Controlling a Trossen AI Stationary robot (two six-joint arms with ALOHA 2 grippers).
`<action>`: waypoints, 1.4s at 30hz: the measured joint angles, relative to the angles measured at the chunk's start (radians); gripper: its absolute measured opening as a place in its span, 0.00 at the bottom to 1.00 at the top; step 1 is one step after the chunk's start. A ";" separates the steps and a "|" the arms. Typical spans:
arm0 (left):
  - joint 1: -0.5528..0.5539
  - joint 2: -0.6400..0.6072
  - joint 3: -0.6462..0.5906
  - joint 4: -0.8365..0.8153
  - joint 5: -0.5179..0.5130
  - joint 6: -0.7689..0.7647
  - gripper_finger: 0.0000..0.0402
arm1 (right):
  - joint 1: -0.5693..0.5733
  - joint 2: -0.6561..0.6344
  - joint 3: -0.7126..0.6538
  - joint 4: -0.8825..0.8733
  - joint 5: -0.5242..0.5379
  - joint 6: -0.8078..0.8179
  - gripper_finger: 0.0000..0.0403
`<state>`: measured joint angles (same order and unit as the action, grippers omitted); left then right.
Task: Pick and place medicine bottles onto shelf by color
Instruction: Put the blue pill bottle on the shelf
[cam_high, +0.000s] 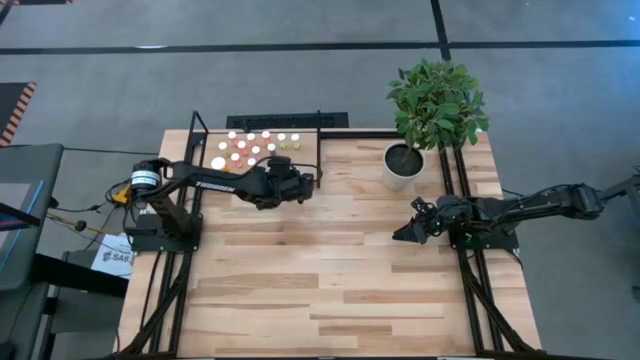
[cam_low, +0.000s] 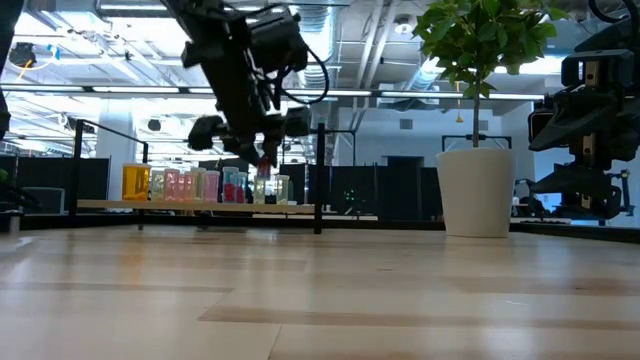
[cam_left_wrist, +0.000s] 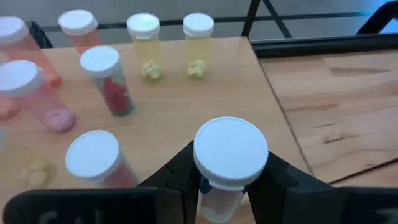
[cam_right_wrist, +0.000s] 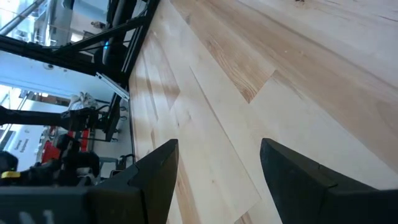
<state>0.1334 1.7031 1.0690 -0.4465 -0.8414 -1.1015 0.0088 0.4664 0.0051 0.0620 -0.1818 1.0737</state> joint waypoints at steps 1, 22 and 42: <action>0.006 0.000 -0.018 0.033 0.002 0.023 0.23 | 0.000 0.000 0.000 0.000 0.000 0.000 0.62; 0.049 0.000 -0.191 0.264 -0.001 0.075 0.23 | 0.000 0.000 0.000 0.001 0.000 0.000 0.62; 0.140 0.000 -0.188 0.270 0.058 0.124 0.23 | 0.000 0.000 0.000 0.002 0.000 0.000 0.62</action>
<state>0.2736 1.7027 0.8806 -0.1761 -0.7836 -0.9771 0.0086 0.4664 0.0051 0.0635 -0.1818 1.0737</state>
